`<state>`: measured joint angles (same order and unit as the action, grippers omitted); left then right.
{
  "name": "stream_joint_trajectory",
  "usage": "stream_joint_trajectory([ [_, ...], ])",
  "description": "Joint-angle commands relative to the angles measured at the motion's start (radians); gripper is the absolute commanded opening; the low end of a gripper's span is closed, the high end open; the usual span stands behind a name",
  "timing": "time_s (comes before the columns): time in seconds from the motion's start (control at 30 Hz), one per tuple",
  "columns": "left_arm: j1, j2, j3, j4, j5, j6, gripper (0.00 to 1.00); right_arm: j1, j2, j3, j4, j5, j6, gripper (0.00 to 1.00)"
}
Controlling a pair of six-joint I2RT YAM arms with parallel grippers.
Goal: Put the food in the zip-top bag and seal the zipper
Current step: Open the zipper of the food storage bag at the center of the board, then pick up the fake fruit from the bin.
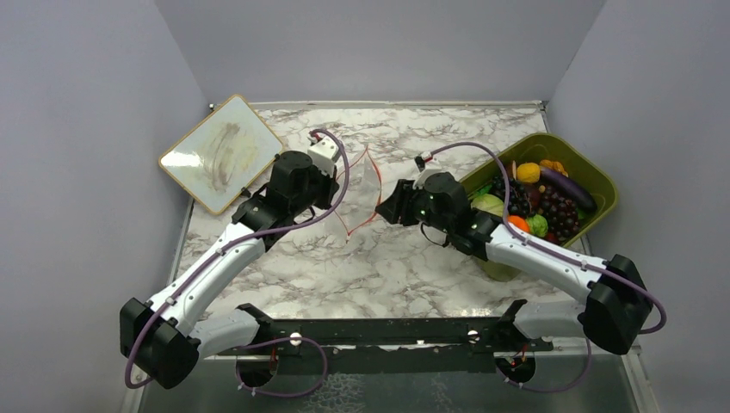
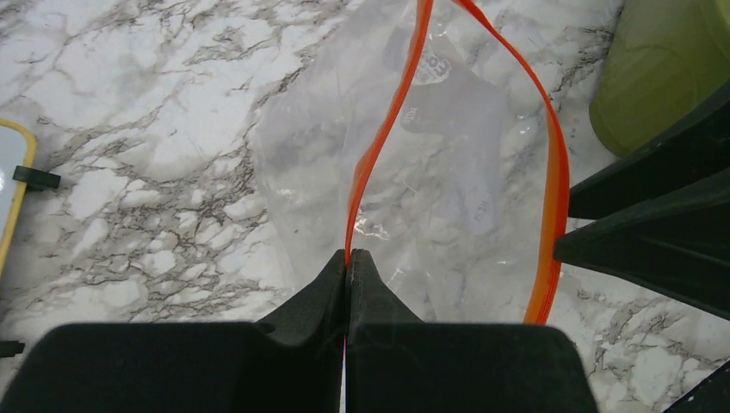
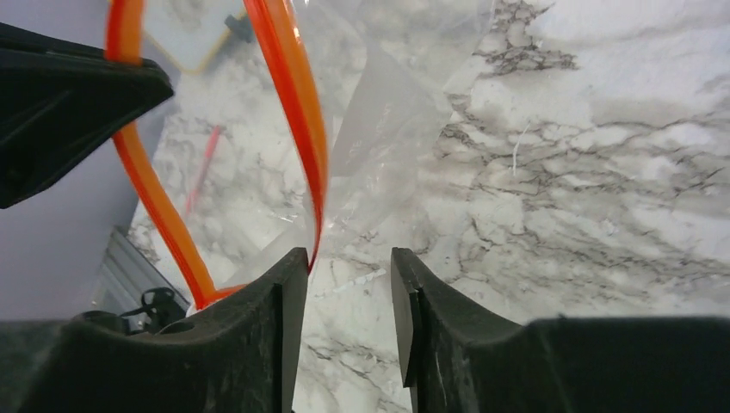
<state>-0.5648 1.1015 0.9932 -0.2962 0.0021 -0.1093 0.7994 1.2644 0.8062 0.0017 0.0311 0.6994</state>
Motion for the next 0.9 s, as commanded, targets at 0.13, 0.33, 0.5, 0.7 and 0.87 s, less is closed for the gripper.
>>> stream_joint_trajectory([
  [0.13,0.000,-0.003,-0.056,0.063,0.122,-0.022,0.00,0.007,-0.073,0.087,-0.176,-0.031,-0.083,0.56],
  [0.33,0.000,-0.025,-0.082,0.086,0.120,-0.005,0.00,0.007,-0.156,0.113,-0.340,0.114,0.010,0.59],
  [0.5,0.000,-0.059,-0.109,0.112,0.123,0.018,0.00,0.007,-0.173,0.230,-0.582,0.370,0.130,0.59],
  [0.7,0.000,-0.099,-0.166,0.150,0.108,0.030,0.00,0.006,-0.154,0.298,-0.700,0.578,0.141,0.53],
  [0.87,0.000,-0.110,-0.177,0.155,0.096,0.036,0.00,-0.003,-0.127,0.369,-0.880,0.684,0.251,0.51],
])
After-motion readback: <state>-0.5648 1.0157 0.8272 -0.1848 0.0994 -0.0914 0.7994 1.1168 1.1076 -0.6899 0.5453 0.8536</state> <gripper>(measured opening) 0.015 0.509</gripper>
